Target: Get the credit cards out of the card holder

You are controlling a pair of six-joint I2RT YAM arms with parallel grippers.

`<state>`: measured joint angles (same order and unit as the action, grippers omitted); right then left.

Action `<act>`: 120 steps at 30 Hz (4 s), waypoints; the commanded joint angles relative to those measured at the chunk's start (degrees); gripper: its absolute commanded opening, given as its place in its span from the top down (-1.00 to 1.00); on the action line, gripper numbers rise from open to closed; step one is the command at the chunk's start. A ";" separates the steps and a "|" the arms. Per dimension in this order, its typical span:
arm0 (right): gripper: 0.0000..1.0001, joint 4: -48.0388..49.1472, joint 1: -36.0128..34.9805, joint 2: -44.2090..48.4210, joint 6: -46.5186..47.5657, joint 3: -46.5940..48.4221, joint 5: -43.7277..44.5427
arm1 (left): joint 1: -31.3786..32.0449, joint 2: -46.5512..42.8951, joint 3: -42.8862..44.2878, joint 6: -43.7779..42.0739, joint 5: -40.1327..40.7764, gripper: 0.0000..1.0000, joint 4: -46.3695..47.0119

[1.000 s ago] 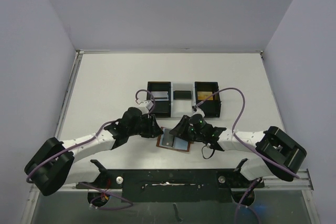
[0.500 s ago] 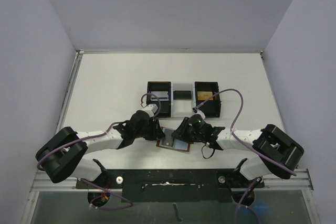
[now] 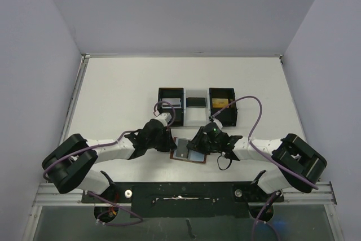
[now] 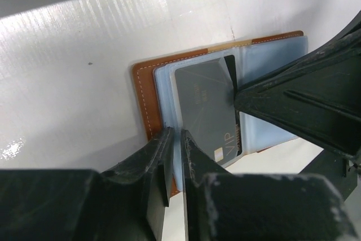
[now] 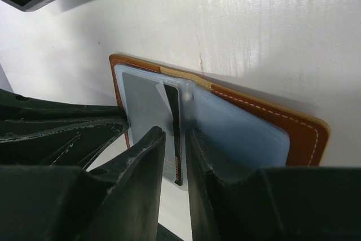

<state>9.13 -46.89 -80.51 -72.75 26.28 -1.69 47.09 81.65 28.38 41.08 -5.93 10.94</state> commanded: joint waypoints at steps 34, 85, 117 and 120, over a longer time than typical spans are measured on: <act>0.59 -3.83 1.46 2.24 0.83 1.49 0.04 | 1.78 5.93 6.04 1.36 3.32 0.89 -7.12; 0.96 0.53 7.56 4.02 1.49 -4.30 -6.97 | 1.77 -0.30 10.92 1.21 0.52 0.60 -9.08; 0.38 2.18 6.57 2.60 -0.40 -4.40 -6.07 | 3.32 10.88 17.26 -4.15 2.60 0.85 -20.35; 0.38 5.60 6.55 1.76 -1.30 -5.86 -7.82 | 3.33 11.08 16.79 -3.71 2.57 0.86 -20.27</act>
<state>11.07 -39.86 -77.47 -72.86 22.13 -9.52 50.22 91.15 44.75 38.28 -5.50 -6.07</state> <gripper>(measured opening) 0.310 0.075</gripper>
